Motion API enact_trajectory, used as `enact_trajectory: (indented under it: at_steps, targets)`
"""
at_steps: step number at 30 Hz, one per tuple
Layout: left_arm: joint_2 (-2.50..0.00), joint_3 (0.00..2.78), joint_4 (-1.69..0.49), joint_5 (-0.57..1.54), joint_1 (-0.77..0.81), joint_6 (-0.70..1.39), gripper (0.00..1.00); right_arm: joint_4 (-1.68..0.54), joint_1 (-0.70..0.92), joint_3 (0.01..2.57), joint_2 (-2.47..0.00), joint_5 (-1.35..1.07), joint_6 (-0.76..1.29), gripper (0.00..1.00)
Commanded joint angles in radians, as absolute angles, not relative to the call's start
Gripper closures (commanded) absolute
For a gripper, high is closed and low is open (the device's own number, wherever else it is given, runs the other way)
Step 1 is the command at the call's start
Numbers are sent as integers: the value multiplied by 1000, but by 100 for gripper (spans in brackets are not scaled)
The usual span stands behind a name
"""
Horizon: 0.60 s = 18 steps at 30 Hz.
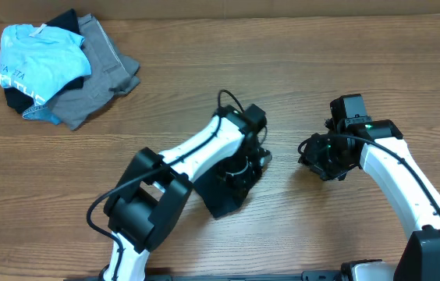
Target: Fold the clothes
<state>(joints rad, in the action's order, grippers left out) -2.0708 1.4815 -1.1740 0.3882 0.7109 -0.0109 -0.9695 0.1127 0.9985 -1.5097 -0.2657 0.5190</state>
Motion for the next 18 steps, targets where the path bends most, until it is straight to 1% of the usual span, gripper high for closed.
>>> enact_trajectory:
  at_steps: [1, 3, 6, 8, 11, 15, 16, 18]
  targets:
    - [-2066, 1580, -1267, 332, 698, 12, 96, -967, 111, 1016, -1490, -275, 497, 63]
    - [-2066, 1658, -1345, 264, 677, 27, 96, -957, 111, 1016, -1490, -310, 463, 63]
    - [-2066, 1774, -1443, 172, 632, 27, 96, -918, 111, 1016, -1490, -474, 348, 64]
    - [-2066, 1838, -1493, 132, 593, 26, 95, -893, 112, 1016, -1490, -567, 331, 64]
    - [-2066, 1884, -1537, 123, 527, 26, 94, -853, 138, 1016, -1490, -655, 332, 67]
    - [-2066, 1864, -1566, 133, 440, 25, 96, -811, 221, 1016, -1491, -671, 333, 68]
    - [-2066, 1852, -1567, 145, 421, 19, 96, -800, 249, 1016, -1491, -659, 339, 71]
    - [-2066, 1823, -1558, 194, 395, -20, 96, -785, 298, 1015, -1493, -601, 388, 72]
